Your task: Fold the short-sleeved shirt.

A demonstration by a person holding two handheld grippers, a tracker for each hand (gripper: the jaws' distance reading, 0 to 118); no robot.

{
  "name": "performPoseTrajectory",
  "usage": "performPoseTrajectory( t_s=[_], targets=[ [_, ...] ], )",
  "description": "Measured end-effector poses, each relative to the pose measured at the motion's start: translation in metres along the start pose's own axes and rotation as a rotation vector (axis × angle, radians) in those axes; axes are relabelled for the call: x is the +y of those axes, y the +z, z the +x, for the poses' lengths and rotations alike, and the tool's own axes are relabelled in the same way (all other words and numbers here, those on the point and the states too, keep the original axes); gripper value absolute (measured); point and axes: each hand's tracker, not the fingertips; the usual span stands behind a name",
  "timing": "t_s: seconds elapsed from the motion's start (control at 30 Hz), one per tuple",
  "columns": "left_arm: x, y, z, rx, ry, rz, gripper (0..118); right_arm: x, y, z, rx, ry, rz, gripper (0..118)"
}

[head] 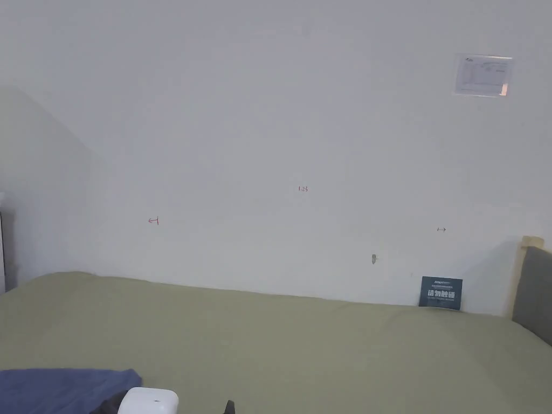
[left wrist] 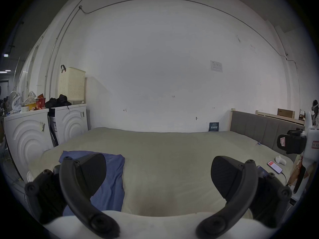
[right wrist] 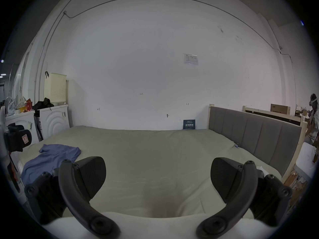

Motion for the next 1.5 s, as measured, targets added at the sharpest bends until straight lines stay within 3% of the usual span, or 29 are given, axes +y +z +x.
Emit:
performPoseTrajectory(
  t_s=[0.3,0.4,0.73,0.93,1.27,1.5],
  targets=[
    [0.006,-0.004,0.002,-0.012,-0.033,0.005,118,0.001,0.001,-0.001,0.005,0.031,0.005,118],
    [0.008,-0.003,0.004,0.008,-0.049,0.030,118,-0.001,-0.002,-0.002,-0.036,0.061,-0.013,118],
    [0.011,-0.008,0.005,-0.007,-0.071,0.023,118,0.002,-0.001,0.001,-0.030,0.049,0.001,118],
    [0.010,-0.010,0.003,-0.009,-0.032,0.009,118,-0.001,0.000,-0.007,-0.064,0.154,0.016,118],
    [0.006,-0.013,0.005,-0.040,-0.004,0.034,118,0.003,0.000,-0.010,-0.056,0.148,0.041,118],
    [0.004,-0.012,0.006,-0.033,0.012,0.049,118,0.002,-0.001,-0.003,-0.027,0.090,0.010,118]
  ],
)
